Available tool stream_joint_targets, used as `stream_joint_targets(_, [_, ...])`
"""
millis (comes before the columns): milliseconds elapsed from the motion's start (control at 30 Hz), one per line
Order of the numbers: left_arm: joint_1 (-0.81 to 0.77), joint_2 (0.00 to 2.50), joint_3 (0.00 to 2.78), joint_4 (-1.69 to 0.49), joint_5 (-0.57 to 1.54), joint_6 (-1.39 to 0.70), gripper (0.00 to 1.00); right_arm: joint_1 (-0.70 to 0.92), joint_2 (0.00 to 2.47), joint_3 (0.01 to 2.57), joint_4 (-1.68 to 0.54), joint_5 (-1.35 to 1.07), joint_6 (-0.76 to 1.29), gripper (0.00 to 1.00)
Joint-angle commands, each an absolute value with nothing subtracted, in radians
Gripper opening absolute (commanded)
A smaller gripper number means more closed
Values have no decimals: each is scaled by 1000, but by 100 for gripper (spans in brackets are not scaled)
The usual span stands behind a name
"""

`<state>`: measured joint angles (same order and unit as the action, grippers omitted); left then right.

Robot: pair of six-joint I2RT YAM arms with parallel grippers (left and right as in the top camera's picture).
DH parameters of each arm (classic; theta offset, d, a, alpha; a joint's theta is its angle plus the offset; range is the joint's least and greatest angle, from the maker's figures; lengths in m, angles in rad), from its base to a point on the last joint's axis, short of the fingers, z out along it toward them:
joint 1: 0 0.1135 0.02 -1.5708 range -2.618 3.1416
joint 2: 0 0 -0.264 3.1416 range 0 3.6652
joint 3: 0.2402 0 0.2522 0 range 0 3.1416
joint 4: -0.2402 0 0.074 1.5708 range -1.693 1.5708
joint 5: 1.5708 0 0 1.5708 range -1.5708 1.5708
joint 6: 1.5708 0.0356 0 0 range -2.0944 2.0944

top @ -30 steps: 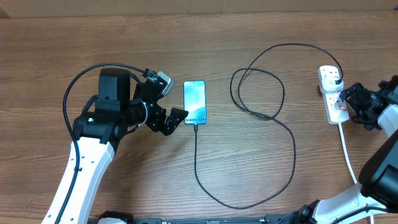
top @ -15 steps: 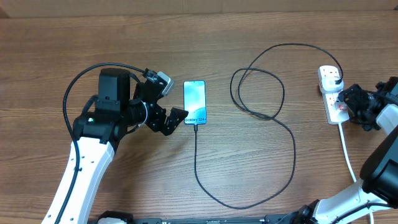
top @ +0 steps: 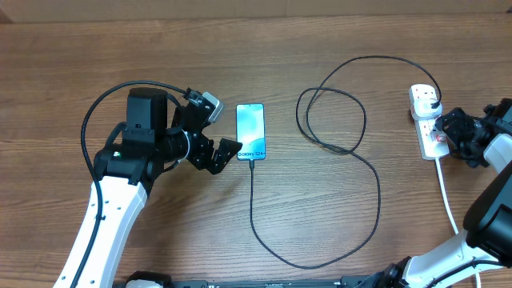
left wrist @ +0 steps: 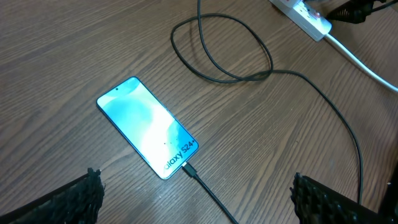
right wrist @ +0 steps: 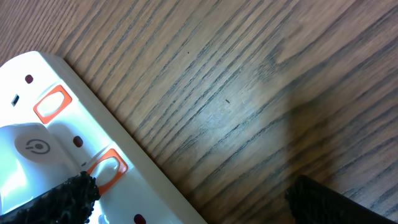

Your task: Plug charger to phone and switch on socket

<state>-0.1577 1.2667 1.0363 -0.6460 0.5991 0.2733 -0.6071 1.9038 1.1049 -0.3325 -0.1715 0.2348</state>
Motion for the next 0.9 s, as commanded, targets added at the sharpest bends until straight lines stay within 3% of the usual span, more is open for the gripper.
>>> stream_joint_targets(0, [-162, 1272, 1037, -642, 618, 303, 99, -610, 1925, 1105, -338, -159, 234, 100])
stream_joint_targets(867, [-162, 1272, 1037, -641, 617, 303, 99, -566, 1944, 1104, -373, -173, 207, 100])
